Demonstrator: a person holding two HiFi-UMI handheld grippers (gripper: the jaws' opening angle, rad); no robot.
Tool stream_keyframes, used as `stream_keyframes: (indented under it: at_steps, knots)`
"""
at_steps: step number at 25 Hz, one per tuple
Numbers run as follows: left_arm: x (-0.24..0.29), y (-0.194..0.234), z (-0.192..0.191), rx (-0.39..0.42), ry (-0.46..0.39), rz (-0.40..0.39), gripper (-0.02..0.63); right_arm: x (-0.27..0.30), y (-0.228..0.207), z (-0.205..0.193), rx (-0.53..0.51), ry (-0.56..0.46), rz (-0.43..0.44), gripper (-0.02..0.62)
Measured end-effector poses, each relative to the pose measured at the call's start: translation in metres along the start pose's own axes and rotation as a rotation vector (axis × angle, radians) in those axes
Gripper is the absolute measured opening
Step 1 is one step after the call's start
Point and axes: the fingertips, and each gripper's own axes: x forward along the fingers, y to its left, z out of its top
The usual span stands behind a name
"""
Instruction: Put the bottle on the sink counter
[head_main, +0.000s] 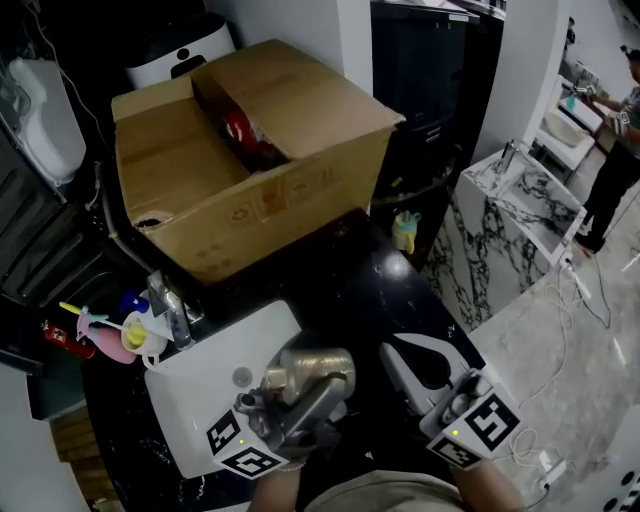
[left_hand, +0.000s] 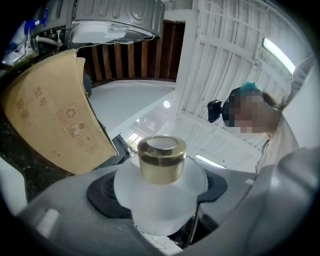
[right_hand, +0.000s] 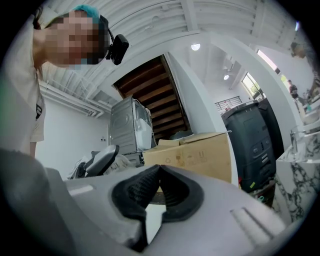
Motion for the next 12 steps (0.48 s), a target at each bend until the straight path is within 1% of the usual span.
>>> stream_keyframes:
  at_steps: [4, 6, 9, 12]
  knots:
    - [0.016, 0.017, -0.009, 0.043, 0.036, 0.041, 0.348, 0.01, -0.025, -0.001, -0.013, 0.026, 0.019, 0.003]
    - [0.024, 0.029, -0.017, 0.056, 0.059, 0.068, 0.348, 0.015, -0.039, 0.004, 0.003, 0.017, 0.021, 0.003]
    - [0.037, 0.053, -0.027, 0.042, 0.061, 0.125, 0.348, 0.027, -0.06, 0.012, 0.044, -0.006, 0.036, 0.003]
    - [0.046, 0.075, -0.032, 0.023, 0.044, 0.19, 0.348, 0.035, -0.081, 0.005, 0.04, 0.029, 0.048, 0.003]
